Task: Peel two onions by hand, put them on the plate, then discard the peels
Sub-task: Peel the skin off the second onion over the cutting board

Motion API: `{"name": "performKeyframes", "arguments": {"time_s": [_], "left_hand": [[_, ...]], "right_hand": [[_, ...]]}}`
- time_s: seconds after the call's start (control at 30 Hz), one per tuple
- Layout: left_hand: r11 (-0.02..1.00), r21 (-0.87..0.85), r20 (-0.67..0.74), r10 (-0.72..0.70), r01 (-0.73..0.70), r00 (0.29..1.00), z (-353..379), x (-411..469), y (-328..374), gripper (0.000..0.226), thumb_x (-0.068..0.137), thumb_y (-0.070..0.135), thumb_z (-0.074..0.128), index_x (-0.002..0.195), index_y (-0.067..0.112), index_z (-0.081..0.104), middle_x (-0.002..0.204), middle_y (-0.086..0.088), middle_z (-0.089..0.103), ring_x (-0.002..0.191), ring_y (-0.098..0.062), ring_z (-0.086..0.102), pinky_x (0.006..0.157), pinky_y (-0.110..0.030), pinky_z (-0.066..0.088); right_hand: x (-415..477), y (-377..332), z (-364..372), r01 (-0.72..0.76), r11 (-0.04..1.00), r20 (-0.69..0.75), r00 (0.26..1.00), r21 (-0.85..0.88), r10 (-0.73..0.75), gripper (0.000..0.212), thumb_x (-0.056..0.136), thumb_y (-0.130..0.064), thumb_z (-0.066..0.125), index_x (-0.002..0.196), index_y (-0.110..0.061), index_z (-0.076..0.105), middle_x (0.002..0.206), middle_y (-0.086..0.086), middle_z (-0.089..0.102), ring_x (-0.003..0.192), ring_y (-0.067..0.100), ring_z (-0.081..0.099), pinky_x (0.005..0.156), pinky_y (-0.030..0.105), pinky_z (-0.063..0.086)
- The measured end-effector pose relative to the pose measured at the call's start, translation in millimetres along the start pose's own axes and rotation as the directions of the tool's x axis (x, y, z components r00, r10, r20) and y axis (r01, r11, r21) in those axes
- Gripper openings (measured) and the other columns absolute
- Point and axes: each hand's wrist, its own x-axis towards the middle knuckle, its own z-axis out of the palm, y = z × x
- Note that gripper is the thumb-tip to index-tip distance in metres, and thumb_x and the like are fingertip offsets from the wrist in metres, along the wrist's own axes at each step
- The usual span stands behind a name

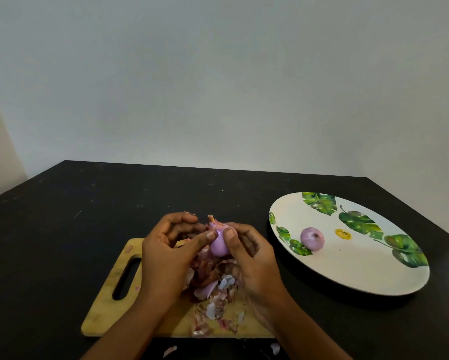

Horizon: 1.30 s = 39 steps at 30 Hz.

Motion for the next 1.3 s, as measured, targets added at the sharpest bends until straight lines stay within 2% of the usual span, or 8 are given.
{"name": "performKeyframes", "arguments": {"time_s": [0.47,0.57,0.77,0.87,0.93,1.03,1.17,1.3], "left_hand": [[0.846,-0.414,0.19,-0.28,0.336,0.941,-3,9,-8,0.026,0.063,0.002,0.063,0.089,0.008,0.06,0.073,-0.005,0.068,0.071,-0.015,0.068,0.059,-0.021,0.055],[0.79,-0.494,0.227,-0.287,0.364,0.931,-1,10,-7,0.036,0.055,0.005,0.069,0.089,0.006,0.058,0.069,-0.004,0.067,0.066,-0.013,0.068,0.057,-0.02,0.054],[0.58,-0.654,0.333,-0.357,0.486,0.873,-5,13,-14,0.077,0.02,0.007,0.094,0.09,0.005,0.064,0.077,-0.01,0.067,0.069,-0.015,0.067,0.062,-0.023,0.057],[0.588,-0.664,0.282,-0.374,0.461,0.884,-9,17,-14,0.067,0.03,0.002,0.091,0.091,0.006,0.063,0.074,-0.007,0.066,0.063,-0.009,0.065,0.056,-0.018,0.055],[0.723,-0.552,0.221,-0.353,0.415,0.909,-9,16,-10,0.034,0.06,0.003,0.074,0.092,0.008,0.063,0.074,-0.006,0.066,0.065,-0.01,0.064,0.057,-0.02,0.055],[0.987,-0.015,0.067,-0.16,0.161,0.985,-10,13,-9,0.016,0.084,0.021,0.06,0.078,0.008,0.068,0.065,-0.004,0.066,0.064,-0.013,0.063,0.063,-0.026,0.052],[0.833,0.502,0.115,0.201,-0.232,0.973,-14,8,-17,0.05,0.083,0.055,0.044,0.056,0.014,0.056,0.047,-0.003,0.052,0.056,-0.018,0.055,0.047,-0.029,0.043],[0.705,0.594,0.183,0.349,-0.386,0.919,-12,5,-17,0.011,0.092,0.039,0.049,0.1,0.031,0.05,0.064,0.014,0.055,0.053,-0.012,0.055,0.042,-0.019,0.041]], "right_hand": [[-1,3,-1,0.025,0.999,0.034,0.999,0.035,-0.026,0.036,0.073,-0.034,0.075,0.104,-0.016,0.066,0.103,0.007,0.072,0.098,0.022,0.07,0.08,0.034,0.057],[-1,5,3,-0.105,0.974,0.048,0.994,0.201,0.097,0.034,0.079,-0.038,0.069,0.101,-0.012,0.069,0.104,0.014,0.072,0.1,0.032,0.068,0.088,0.048,0.055],[-1,-5,4,-0.325,0.829,0.114,0.944,0.454,0.308,0.043,0.088,-0.034,0.052,0.111,0.0,0.063,0.1,0.021,0.072,0.089,0.028,0.071,0.077,0.035,0.059],[4,-9,-2,-0.37,0.772,0.051,0.913,0.516,0.404,0.059,0.082,-0.042,0.057,0.118,0.005,0.057,0.105,0.029,0.068,0.091,0.033,0.067,0.092,0.045,0.052],[7,-11,-6,-0.357,0.767,0.035,0.915,0.532,0.402,0.065,0.074,-0.043,0.059,0.118,0.004,0.057,0.108,0.029,0.067,0.09,0.033,0.066,0.092,0.046,0.051],[5,-11,-7,-0.331,0.788,0.068,0.935,0.52,0.348,0.048,0.082,-0.035,0.058,0.116,-0.001,0.058,0.103,0.023,0.07,0.079,0.026,0.072,0.068,0.036,0.06],[2,-3,-3,-0.128,0.97,-0.035,0.99,0.208,0.138,0.033,0.085,-0.038,0.057,0.106,-0.014,0.066,0.101,0.008,0.073,0.093,0.024,0.071,0.078,0.037,0.059],[-4,-5,1,0.105,0.985,-0.104,0.987,-0.134,-0.12,0.031,0.081,-0.044,0.058,0.103,-0.025,0.066,0.1,-0.005,0.071,0.096,0.008,0.067,0.079,0.021,0.055]]}}
